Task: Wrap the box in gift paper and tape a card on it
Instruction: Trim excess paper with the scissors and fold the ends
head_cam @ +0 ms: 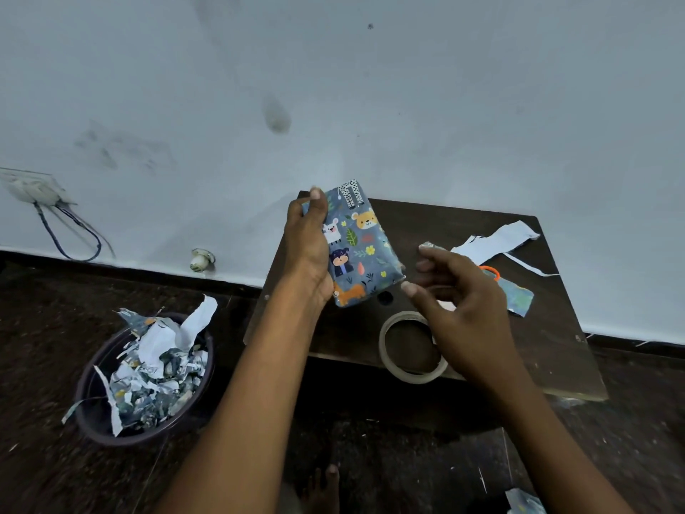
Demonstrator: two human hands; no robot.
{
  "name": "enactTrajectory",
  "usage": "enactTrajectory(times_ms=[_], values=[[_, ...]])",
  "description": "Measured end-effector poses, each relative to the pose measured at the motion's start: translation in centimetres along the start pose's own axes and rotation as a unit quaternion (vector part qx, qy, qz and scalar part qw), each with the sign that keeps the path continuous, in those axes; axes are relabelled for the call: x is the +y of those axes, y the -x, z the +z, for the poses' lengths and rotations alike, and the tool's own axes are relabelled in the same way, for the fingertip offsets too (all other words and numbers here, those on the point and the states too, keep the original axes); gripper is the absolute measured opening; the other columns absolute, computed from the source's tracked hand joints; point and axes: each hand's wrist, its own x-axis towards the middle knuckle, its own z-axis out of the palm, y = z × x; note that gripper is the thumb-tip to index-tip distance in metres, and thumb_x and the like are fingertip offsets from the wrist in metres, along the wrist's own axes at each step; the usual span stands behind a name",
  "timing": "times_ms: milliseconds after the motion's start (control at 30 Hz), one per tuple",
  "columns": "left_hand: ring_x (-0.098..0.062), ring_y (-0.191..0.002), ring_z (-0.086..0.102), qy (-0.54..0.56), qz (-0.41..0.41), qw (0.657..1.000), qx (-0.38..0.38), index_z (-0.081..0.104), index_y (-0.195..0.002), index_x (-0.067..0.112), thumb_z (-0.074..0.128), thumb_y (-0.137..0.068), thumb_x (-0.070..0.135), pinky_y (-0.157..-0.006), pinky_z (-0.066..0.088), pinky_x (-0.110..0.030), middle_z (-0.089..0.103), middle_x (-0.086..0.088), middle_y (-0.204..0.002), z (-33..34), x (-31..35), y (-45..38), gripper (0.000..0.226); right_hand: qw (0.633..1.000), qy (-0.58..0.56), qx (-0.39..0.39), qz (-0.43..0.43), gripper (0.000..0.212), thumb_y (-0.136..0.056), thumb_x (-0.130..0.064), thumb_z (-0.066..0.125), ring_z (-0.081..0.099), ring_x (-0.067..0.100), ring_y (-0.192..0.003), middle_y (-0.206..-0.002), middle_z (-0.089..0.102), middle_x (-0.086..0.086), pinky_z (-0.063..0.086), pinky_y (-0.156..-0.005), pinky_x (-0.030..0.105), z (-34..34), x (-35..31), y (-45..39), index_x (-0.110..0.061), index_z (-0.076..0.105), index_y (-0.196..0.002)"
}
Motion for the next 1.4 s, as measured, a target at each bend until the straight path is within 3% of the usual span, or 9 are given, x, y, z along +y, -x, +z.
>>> enactTrajectory(times_ms=[133, 267, 500, 667, 767, 1000, 1100, 1267, 1400], values=[[-0.012, -0.059, 0.071, -0.007, -0.027, 1.000, -0.008, 0.054, -0.102, 0.013, 0.050, -0.104, 0.043, -0.051, 0.058, -0.027, 0.071, 0.001, -0.077, 0.3, -0.2, 0.1, 0.029, 0.993, 0.032, -0.038, -0.103, 0.050, -0.075, -0.002, 0.088, 0.070, 0.013, -0.088, -0.105, 0.070, -0.003, 0.061, -0.077, 0.031, 0.2, 0.1, -0.6, -0.011, 0.074, -0.122], [-0.018, -0.068, 0.071, -0.009, -0.055, 0.998, -0.004, 0.057, -0.103, 0.015, 0.048, -0.103, 0.048, -0.062, 0.061, -0.034, 0.071, -0.004, -0.088, 0.2, -0.5, 0.1, 0.034, 0.989, 0.039, 0.009, -0.141, 0.035, -0.071, -0.006, 0.091, 0.070, 0.006, -0.079, -0.093, 0.073, -0.003, 0.055, -0.072, 0.016, 0.2, 0.2, -1.1, -0.007, 0.080, -0.104], [-0.014, -0.070, 0.074, -0.041, -0.061, 0.997, -0.016, 0.053, -0.126, 0.012, 0.050, -0.102, 0.050, -0.060, 0.062, -0.032, 0.072, -0.005, -0.097, 0.4, -0.6, 0.5, 0.046, 0.984, 0.066, -0.015, -0.166, 0.021, -0.072, 0.002, 0.089, 0.070, 0.009, -0.073, -0.080, 0.074, -0.001, 0.056, -0.067, 0.025, -0.2, 1.1, -2.2, -0.007, 0.083, -0.090], [-0.033, -0.097, 0.074, -0.040, -0.057, 0.993, -0.097, 0.047, -0.133, 0.006, 0.072, -0.093, 0.026, -0.077, 0.063, -0.052, 0.068, -0.020, -0.120, 0.1, -0.4, 1.2, 0.051, 0.986, 0.032, 0.001, -0.166, 0.018, -0.075, -0.007, 0.085, 0.067, 0.006, -0.067, -0.075, 0.069, -0.014, 0.053, -0.062, 0.020, -0.2, 1.0, -2.3, -0.015, 0.081, -0.090], [-0.016, -0.078, 0.074, -0.037, -0.037, 0.994, -0.100, 0.052, -0.126, 0.007, 0.074, -0.090, 0.016, -0.063, 0.062, -0.035, 0.070, -0.009, -0.106, 0.4, -0.4, 1.6, 0.042, 0.989, 0.028, 0.014, -0.146, 0.014, -0.073, -0.008, 0.083, 0.066, 0.004, -0.062, -0.073, 0.068, -0.020, 0.052, -0.058, 0.019, -0.1, 1.0, -2.1, -0.017, 0.081, -0.084], [-0.015, -0.067, 0.072, 0.011, 0.001, 0.999, -0.047, 0.049, -0.106, 0.014, 0.075, -0.088, 0.006, -0.058, 0.059, -0.033, 0.070, 0.002, -0.084, 1.2, -1.4, 1.6, 0.033, 0.993, 0.087, -0.025, -0.078, 0.025, -0.068, 0.009, 0.088, 0.068, -0.004, -0.065, -0.070, 0.070, -0.018, 0.050, -0.057, 0.010, -0.4, 1.0, -2.5, -0.014, 0.080, -0.074], [-0.014, -0.067, 0.072, 0.018, 0.010, 0.999, -0.036, 0.049, -0.107, 0.013, 0.074, -0.088, 0.005, -0.057, 0.060, -0.032, 0.069, 0.000, -0.087, 1.3, -1.3, 1.4, 0.033, 0.987, 0.119, -0.081, -0.070, 0.042, -0.058, -0.007, 0.098, 0.065, 0.007, -0.078, -0.086, 0.068, -0.012, 0.055, -0.066, 0.024, -0.6, 0.4, -2.7, -0.019, 0.068, -0.084], [-0.013, -0.063, 0.071, 0.060, 0.014, 0.998, -0.005, 0.047, -0.111, 0.010, 0.073, -0.089, 0.004, -0.054, 0.058, -0.029, 0.068, -0.002, -0.084, 2.2, -1.5, 1.6, 0.035, 0.984, 0.129, -0.096, -0.081, 0.101, -0.046, -0.048, 0.101, 0.055, 0.002, -0.103, -0.120, 0.057, -0.009, 0.048, -0.083, 0.013, 1.0, -0.1, -2.2, -0.022, 0.054, -0.131], [-0.015, -0.065, 0.071, 0.049, 0.011, 0.999, -0.009, 0.048, -0.110, 0.010, 0.074, -0.089, 0.006, -0.055, 0.058, -0.029, 0.068, -0.005, -0.089, 2.4, -1.8, 1.6, 0.034, 0.982, 0.124, -0.052, -0.133, 0.077, -0.059, -0.024, 0.100, 0.063, 0.005, -0.090, -0.105, 0.071, -0.004, 0.049, -0.078, 0.011, 1.2, 0.1, -2.4, -0.012, 0.068, -0.128]])
